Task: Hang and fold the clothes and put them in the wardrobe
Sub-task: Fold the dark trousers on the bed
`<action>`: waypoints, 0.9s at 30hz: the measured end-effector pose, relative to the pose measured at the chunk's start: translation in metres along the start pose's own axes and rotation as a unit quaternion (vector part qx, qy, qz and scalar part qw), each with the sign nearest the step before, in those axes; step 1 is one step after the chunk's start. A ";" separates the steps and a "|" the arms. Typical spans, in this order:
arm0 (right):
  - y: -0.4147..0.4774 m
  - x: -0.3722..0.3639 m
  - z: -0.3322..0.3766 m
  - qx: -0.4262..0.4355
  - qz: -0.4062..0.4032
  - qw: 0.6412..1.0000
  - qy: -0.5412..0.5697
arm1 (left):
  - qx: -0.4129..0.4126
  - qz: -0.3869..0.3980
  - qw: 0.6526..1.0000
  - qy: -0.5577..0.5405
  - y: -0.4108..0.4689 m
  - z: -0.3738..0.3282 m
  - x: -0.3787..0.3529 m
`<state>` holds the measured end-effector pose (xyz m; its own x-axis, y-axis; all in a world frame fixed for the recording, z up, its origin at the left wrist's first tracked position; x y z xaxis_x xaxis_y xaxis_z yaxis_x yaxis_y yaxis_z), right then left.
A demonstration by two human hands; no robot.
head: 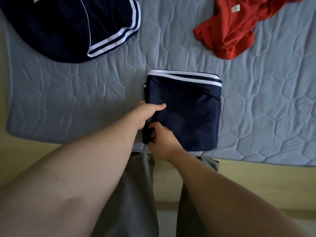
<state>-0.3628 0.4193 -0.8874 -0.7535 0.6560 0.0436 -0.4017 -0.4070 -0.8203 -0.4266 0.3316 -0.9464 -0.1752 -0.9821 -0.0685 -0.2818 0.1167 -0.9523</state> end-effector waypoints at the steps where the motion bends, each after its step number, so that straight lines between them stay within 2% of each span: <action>1: -0.010 0.021 -0.002 0.025 -0.061 0.998 -0.013 | 0.008 0.011 1.000 -0.011 0.001 0.004 -0.003; 2: -0.025 0.050 -0.006 0.045 -0.152 0.987 -0.019 | 0.020 0.023 0.999 -0.011 0.000 0.006 -0.006; 4: -0.059 0.114 -0.032 0.017 -0.332 0.943 0.030 | 0.041 0.041 0.998 -0.015 -0.001 0.010 -0.011; 5: -0.073 0.143 -0.053 -0.027 -0.394 0.916 0.077 | 0.046 0.050 0.997 -0.024 -0.001 0.012 -0.013; 7: -0.084 0.188 -0.092 -0.130 -0.442 0.874 0.155 | 0.039 0.060 0.997 -0.030 0.000 0.011 -0.015; 9: -0.071 0.220 -0.112 -0.188 -0.409 0.863 0.231 | 0.021 0.063 0.997 -0.028 0.003 0.008 -0.016; 12: -0.031 0.229 -0.105 -0.226 -0.257 0.875 0.342 | -0.003 0.067 0.998 -0.011 0.004 0.006 -0.016; 14: -0.016 0.237 -0.086 -0.254 -0.182 0.908 0.279 | -0.041 0.058 0.997 0.024 0.000 0.000 -0.014; 17: -0.010 0.254 -0.060 -0.274 -0.112 0.950 0.094 | -0.129 0.037 0.987 0.089 -0.019 -0.022 -0.017; 22: -0.040 0.237 -0.038 -0.306 0.009 0.952 -0.002 | -0.220 0.005 0.937 0.269 -0.098 -0.073 -0.005; 25: -0.077 0.204 0.004 -0.257 -0.014 0.966 0.022 | -0.225 -0.010 0.917 0.330 -0.180 -0.088 0.020; 27: -0.102 0.176 0.051 -0.225 -0.036 0.974 -0.009 | -0.227 -0.033 0.900 0.371 -0.243 -0.097 0.046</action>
<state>-0.4808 0.5437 -0.7673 -0.7423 0.6599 0.1162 -0.1874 -0.0381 -0.9815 -0.4573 0.2728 -0.6897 -0.6784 -0.6391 0.3624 -0.6415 0.2748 -0.7162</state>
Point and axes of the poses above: each hand's wrist, its own y-axis towards the middle knuckle, its own x-axis out of the back of the hand, z = x × y, the point moved 10 cm from there along y, towards the middle knuckle, and after that the axes turned 12 degrees about z, right-handed, at the moved point
